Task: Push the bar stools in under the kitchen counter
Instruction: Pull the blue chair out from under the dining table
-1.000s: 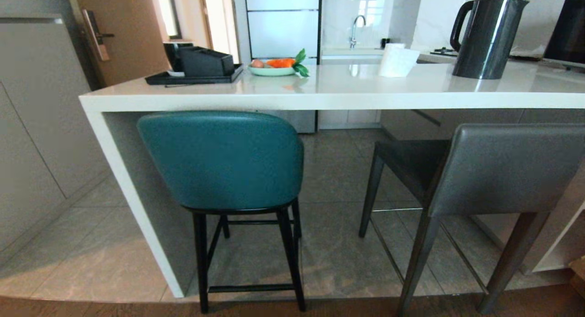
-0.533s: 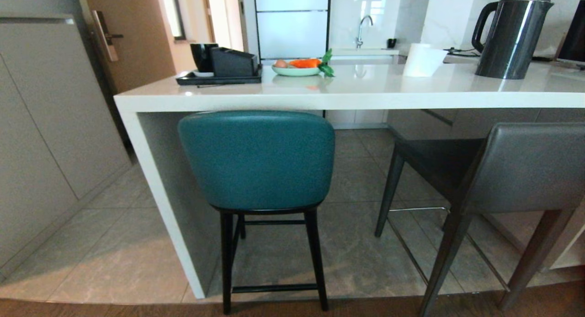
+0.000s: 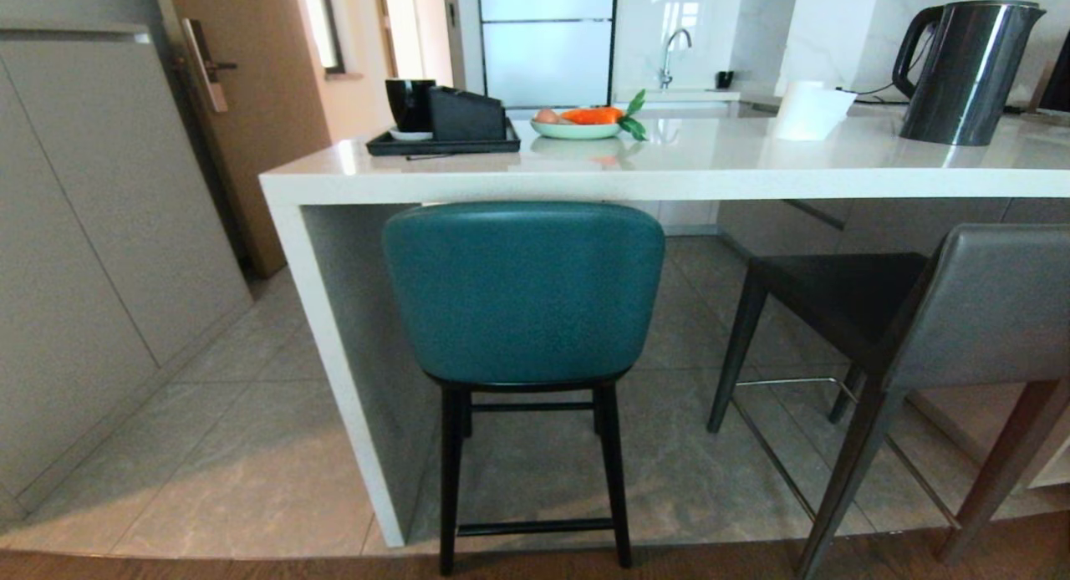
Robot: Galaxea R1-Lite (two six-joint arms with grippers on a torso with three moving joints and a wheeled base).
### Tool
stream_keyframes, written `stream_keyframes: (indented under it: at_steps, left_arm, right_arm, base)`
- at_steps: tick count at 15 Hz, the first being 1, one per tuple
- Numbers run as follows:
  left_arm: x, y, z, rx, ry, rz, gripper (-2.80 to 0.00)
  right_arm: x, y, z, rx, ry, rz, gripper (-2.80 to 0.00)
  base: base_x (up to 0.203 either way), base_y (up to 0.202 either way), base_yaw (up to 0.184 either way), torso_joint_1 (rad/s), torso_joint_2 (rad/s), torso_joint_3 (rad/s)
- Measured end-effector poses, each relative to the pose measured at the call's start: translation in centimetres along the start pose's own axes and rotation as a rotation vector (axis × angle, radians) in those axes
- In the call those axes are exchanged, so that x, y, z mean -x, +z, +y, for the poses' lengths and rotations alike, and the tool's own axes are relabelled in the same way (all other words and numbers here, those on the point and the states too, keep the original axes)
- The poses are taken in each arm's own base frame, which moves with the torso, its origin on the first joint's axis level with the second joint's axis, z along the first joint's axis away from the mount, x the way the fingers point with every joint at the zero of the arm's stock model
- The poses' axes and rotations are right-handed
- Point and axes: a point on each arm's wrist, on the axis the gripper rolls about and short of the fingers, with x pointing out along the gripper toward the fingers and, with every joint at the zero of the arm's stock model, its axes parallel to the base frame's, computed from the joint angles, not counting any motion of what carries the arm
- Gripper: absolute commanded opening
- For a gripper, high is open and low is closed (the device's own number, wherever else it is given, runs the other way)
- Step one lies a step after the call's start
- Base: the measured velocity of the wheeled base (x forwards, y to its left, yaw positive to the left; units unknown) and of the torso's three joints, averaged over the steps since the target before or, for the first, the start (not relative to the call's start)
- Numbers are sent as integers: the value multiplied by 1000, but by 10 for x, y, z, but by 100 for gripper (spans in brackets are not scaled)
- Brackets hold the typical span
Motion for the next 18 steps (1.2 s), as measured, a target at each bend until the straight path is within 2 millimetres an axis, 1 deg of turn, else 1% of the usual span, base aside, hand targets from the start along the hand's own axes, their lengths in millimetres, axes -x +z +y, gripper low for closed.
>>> stream_keyframes:
  at_steps: [2, 3, 18]
  left_arm:
    - [0, 0, 0, 0, 0, -1, -280]
    - [0, 0, 0, 1, 0, -1, -280]
    - [0, 0, 0, 0, 0, -1, -280]
  right_arm:
    - [0, 0, 0, 0, 1, 0, -280]
    - [0, 0, 0, 0, 1, 0, -280]
    - [0, 0, 0, 1, 0, 0, -280]
  base:
    - [0, 0, 0, 0, 0, 0]
    - [130, 0, 0, 3, 2, 2]
    - [194, 0, 2, 4, 2, 3]
